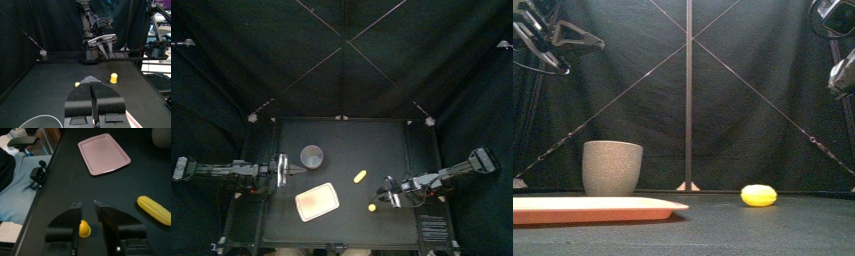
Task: Pick the yellow can then place it in the grey bowl
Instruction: Pick the yellow can
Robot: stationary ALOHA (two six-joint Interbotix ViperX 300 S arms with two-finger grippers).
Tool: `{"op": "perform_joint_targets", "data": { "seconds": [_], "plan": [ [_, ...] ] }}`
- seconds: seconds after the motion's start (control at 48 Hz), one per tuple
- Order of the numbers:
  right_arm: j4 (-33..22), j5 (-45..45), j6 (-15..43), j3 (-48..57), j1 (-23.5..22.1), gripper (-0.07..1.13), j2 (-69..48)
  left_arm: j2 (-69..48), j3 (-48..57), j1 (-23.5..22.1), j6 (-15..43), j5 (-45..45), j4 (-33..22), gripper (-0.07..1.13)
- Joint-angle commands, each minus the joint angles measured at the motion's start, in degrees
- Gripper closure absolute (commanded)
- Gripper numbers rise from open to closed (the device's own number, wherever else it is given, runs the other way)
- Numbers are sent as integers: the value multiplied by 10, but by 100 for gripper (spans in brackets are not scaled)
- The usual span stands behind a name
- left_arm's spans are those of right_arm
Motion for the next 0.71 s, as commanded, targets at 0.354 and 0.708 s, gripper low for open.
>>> {"op": "perform_joint_targets", "data": {
  "seconds": [0.354, 0.708],
  "plan": [
    [51, -40, -1, -23, 0, 9, 75, 4, -1, 3, -2, -4, -6, 108],
    [40, -9, -4, -20, 26, 9, 151, 3, 0, 4, -1, -6, -7, 108]
  ]
}}
